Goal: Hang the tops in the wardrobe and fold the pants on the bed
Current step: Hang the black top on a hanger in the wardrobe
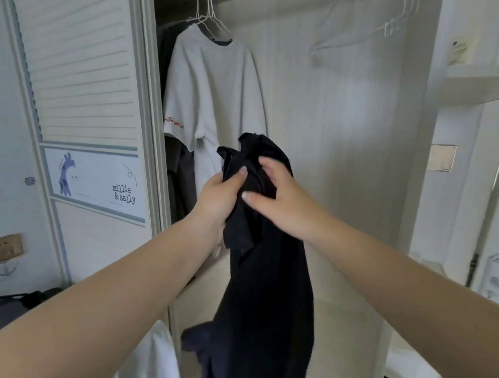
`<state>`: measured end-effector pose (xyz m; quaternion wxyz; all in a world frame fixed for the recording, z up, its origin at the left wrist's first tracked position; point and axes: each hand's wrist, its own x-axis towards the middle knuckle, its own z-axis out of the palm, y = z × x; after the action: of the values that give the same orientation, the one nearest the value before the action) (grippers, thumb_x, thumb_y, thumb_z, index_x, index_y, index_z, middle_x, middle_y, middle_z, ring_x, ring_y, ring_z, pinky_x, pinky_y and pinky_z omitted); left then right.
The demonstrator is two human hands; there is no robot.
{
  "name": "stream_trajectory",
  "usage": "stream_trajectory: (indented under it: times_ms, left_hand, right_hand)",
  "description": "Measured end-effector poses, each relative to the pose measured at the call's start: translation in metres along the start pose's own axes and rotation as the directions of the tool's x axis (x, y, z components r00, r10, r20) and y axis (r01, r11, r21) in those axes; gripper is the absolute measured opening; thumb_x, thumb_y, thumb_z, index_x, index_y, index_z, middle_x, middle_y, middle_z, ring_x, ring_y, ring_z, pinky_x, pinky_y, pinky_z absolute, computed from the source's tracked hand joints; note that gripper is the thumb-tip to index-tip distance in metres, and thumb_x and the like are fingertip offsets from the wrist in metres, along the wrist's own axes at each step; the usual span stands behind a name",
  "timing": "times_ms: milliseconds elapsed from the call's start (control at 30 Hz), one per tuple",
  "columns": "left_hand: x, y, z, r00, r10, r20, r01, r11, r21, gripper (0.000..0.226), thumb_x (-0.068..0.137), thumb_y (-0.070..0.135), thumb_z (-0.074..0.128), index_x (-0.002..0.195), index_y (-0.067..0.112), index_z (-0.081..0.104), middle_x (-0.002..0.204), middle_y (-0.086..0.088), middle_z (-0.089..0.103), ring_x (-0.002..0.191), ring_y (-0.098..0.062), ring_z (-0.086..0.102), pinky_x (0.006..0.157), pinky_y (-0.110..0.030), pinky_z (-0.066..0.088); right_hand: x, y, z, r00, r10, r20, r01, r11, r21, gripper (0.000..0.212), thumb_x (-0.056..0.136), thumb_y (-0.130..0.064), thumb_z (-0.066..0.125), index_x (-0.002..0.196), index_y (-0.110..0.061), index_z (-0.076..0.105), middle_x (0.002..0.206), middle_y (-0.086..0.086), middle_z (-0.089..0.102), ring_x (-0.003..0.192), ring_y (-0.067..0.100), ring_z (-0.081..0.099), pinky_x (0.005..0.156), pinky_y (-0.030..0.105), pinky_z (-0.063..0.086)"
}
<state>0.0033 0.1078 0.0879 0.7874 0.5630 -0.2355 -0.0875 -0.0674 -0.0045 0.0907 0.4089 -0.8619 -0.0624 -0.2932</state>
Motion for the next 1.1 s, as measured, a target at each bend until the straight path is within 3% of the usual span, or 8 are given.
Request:
stream_trajectory:
  times_ms: [200,367,467,633,800,900,967,1100]
  left_hand:
    - [0.034,0.036,0.028,0.995,0.010,-0.096,-0.032,0.971,-0.238,0.034,0.097,0.027,0.054,0.121,0.004,0.057,0.108,-0.014,0.068,0.084,-0.023,0.069,0.062,-0.030,0.058]
    - [0.052,0.079,0.035,0.990,0.105,-0.097,-0.134,0.919,-0.371,0.022,0.098,0.022,0.051,0.112,0.005,0.054,0.104,-0.012,0.066,0.083,-0.022,0.068,0.068,-0.033,0.060]
    - [0.054,0.080,0.032,0.984,0.160,-0.075,-0.175,0.941,-0.290,0.013,0.098,0.017,0.052,0.092,0.006,0.055,0.088,-0.009,0.066,0.072,-0.020,0.069,0.068,-0.034,0.060]
    - [0.053,0.043,0.006,0.997,0.055,0.056,-0.045,0.985,-0.166,0.015,0.098,0.008,0.050,0.111,0.000,0.051,0.108,-0.014,0.062,0.092,-0.023,0.066,0.068,-0.031,0.057]
    - [0.029,0.002,-0.035,0.970,-0.177,0.168,0.161,0.981,0.105,0.015,0.093,0.016,0.060,0.083,0.017,0.048,0.100,0.000,0.065,0.108,-0.018,0.064,0.096,-0.036,0.050]
    - [0.011,-0.010,-0.056,0.927,-0.253,0.275,0.184,0.950,0.253,0.021,0.093,0.022,0.060,0.114,0.016,0.058,0.086,0.009,0.069,0.083,-0.003,0.068,0.071,-0.021,0.056]
    - [-0.002,-0.012,-0.068,0.926,-0.199,0.321,0.106,0.953,0.285,0.021,0.094,0.022,0.058,0.113,0.021,0.066,0.080,0.012,0.072,0.069,0.000,0.067,0.057,-0.014,0.050]
    - [-0.016,-0.021,-0.096,0.912,0.083,0.402,-0.250,0.889,0.384,0.021,0.093,0.023,0.059,0.108,0.035,0.068,0.112,0.011,0.069,0.108,-0.003,0.063,0.091,-0.019,0.049]
  right_hand:
    - [-0.054,0.069,0.024,0.987,0.133,-0.090,-0.142,0.984,-0.105,0.110,0.067,-0.059,0.070,0.149,-0.038,0.000,0.156,-0.013,0.007,0.144,0.009,0.011,0.117,0.034,0.019]
    - [-0.072,0.097,0.066,0.925,0.347,0.155,-0.378,0.879,0.291,0.092,0.072,-0.040,0.080,0.138,-0.046,0.017,0.121,-0.038,0.043,0.110,-0.013,0.049,0.082,0.006,0.042]
    - [-0.066,0.097,0.081,0.936,0.349,0.034,-0.350,0.924,0.152,0.056,0.082,-0.037,0.069,0.130,-0.039,0.042,0.107,-0.033,0.053,0.106,-0.001,0.055,0.081,0.011,0.040]
    - [-0.054,0.076,0.079,0.905,0.423,-0.038,-0.405,0.887,0.224,0.014,0.087,-0.036,0.056,0.097,-0.032,0.065,0.089,-0.014,0.071,0.086,0.006,0.067,0.074,0.024,0.054]
    - [-0.028,0.056,0.067,0.787,0.617,0.016,-0.450,0.555,0.700,0.014,0.088,-0.017,0.060,0.100,-0.019,0.067,0.090,0.001,0.075,0.081,0.018,0.072,0.067,0.029,0.058]
    - [-0.010,0.046,0.059,0.756,0.655,-0.015,-0.383,0.462,0.800,0.010,0.092,-0.016,0.057,0.098,-0.016,0.065,0.091,0.006,0.074,0.080,0.021,0.072,0.063,0.030,0.057]
    - [0.002,0.040,0.053,0.747,0.662,-0.069,-0.366,0.495,0.788,0.009,0.092,-0.017,0.057,0.098,-0.015,0.064,0.096,0.008,0.072,0.085,0.022,0.069,0.067,0.032,0.056]
    - [0.029,0.025,0.049,0.731,0.674,-0.111,-0.346,0.505,0.790,0.013,0.095,-0.014,0.053,0.103,-0.011,0.062,0.100,0.010,0.068,0.087,0.023,0.066,0.073,0.034,0.056]
